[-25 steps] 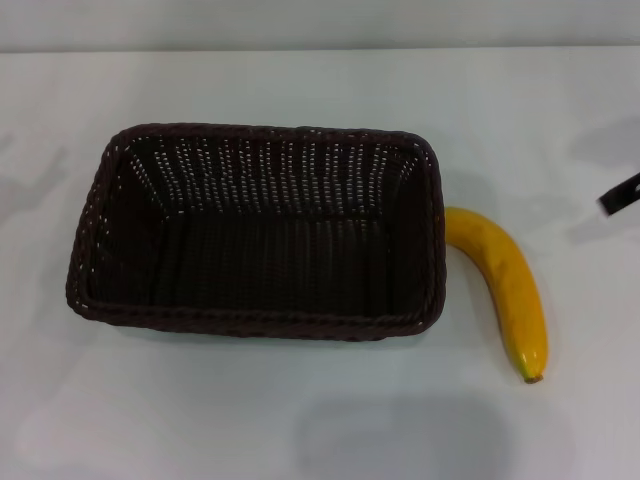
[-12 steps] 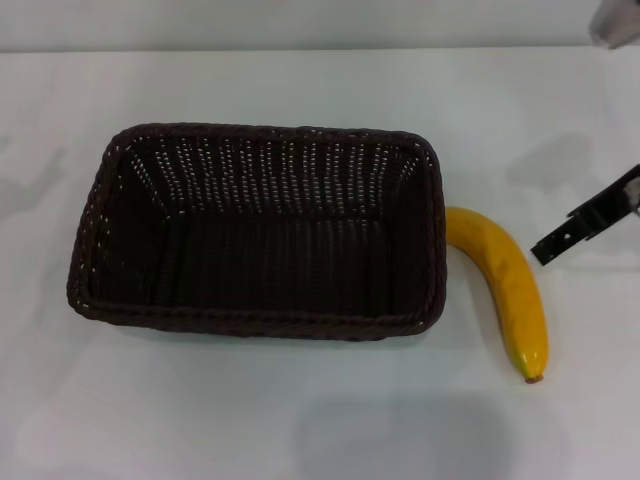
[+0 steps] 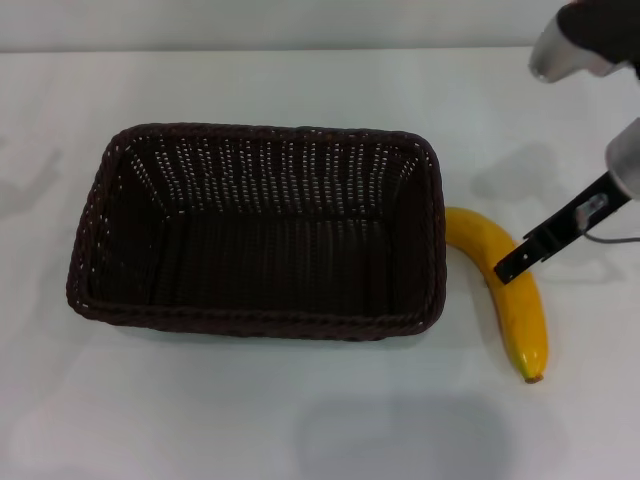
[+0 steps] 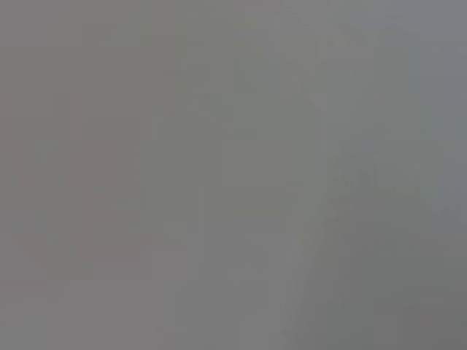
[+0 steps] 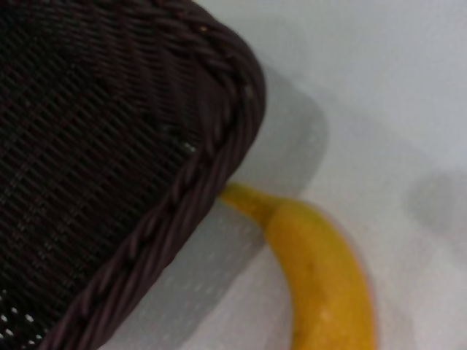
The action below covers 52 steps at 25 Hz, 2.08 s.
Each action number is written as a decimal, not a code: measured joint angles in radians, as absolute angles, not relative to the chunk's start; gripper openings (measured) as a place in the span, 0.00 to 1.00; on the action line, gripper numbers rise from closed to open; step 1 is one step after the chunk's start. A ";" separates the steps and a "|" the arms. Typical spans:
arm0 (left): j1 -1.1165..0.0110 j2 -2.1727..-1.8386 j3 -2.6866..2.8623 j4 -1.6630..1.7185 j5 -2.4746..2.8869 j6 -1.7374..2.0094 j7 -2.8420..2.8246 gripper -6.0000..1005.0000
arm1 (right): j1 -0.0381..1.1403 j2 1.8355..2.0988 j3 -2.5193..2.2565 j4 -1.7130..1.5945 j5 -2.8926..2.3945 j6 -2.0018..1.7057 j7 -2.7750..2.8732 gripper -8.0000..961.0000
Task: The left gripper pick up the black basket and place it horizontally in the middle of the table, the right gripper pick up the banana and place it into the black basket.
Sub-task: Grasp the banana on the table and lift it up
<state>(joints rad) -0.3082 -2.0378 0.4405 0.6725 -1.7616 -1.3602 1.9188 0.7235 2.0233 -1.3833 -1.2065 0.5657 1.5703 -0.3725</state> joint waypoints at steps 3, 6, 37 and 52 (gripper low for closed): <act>-0.308 -2.037 0.445 0.674 -1.760 -1.360 1.924 0.89 | 0.729 2.023 -1.399 -1.186 0.591 1.557 -0.364 0.85; -0.307 -2.036 0.443 0.674 -1.760 -1.361 1.936 0.89 | 0.730 2.023 -1.408 -1.171 0.611 1.545 -0.355 0.85; -0.280 -2.038 0.440 0.676 -1.774 -1.363 1.948 0.89 | 0.753 2.019 -1.564 -1.164 0.534 1.515 -0.261 0.61; -0.263 -2.041 0.439 0.676 -1.793 -1.362 1.948 0.89 | 0.740 2.012 -1.411 -1.201 0.410 1.478 -0.317 0.52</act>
<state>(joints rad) -0.2632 -2.0414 0.4386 0.6761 -1.7930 -1.3621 1.9482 0.7402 2.0117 -1.4111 -1.2010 0.4101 1.4783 -0.3174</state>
